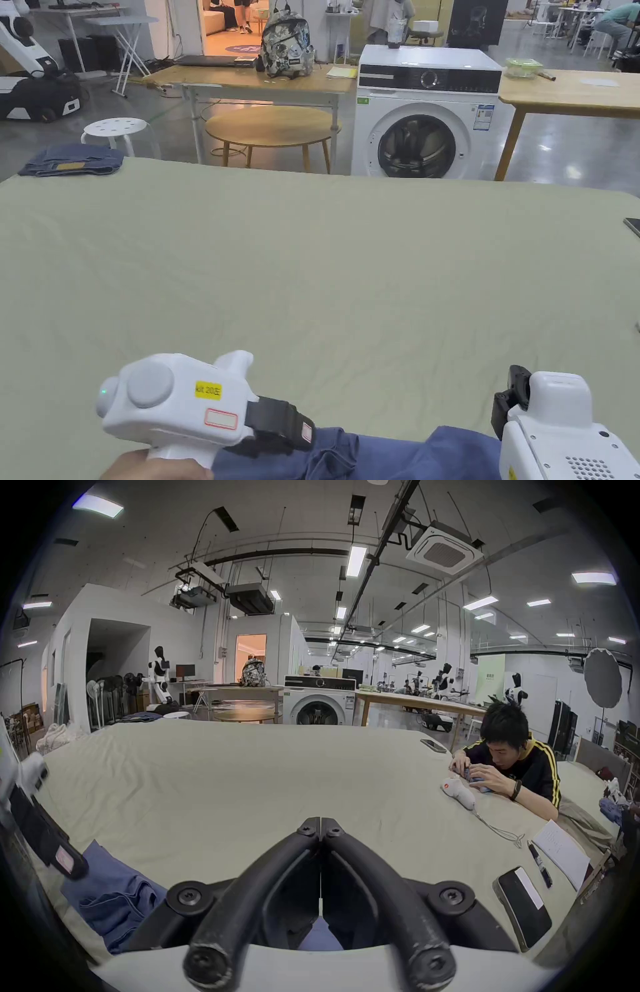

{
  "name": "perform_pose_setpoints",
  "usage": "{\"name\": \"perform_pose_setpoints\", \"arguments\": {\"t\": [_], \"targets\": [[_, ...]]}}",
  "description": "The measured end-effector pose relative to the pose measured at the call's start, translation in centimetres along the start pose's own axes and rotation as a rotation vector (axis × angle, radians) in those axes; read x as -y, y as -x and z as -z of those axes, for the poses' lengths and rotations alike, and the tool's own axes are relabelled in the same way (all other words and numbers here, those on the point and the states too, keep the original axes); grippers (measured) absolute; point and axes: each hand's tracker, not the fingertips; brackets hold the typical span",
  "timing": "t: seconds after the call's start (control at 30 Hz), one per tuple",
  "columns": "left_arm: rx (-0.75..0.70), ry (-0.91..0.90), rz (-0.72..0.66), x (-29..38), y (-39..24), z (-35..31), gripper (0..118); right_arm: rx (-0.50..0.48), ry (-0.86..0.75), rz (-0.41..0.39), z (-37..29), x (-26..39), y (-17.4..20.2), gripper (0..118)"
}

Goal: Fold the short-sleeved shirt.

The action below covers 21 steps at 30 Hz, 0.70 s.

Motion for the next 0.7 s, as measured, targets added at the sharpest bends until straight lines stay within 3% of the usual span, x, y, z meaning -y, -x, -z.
{"name": "perform_pose_setpoints", "arguments": {"t": [0.03,0.07,0.13,0.27,0.47,0.7], "targets": [[-0.024,-0.014,-0.006,-0.1,0.3,-0.3,23,0.002,0.000,0.003,0.0,0.0,-0.1,0],[-0.041,-0.028,-0.017,-0.2,0.7,-0.4,15,0.004,0.001,0.005,0.0,0.1,-0.2,0],[-0.068,-0.031,-0.061,-0.9,3.1,0.7,14,0.007,0.002,0.011,-0.1,0.1,-0.3,0],[-0.235,0.089,0.007,-0.2,4.0,4.3,9,0.012,0.008,0.015,-0.1,0.3,-0.6,0],[-0.020,0.186,0.006,2.0,2.3,8.8,8,0.015,0.017,0.012,0.0,0.6,-0.9,0],[-0.001,0.160,-0.019,2.7,1.9,12.1,8,0.020,0.023,0.019,0.1,0.9,-1.1,0]]}}
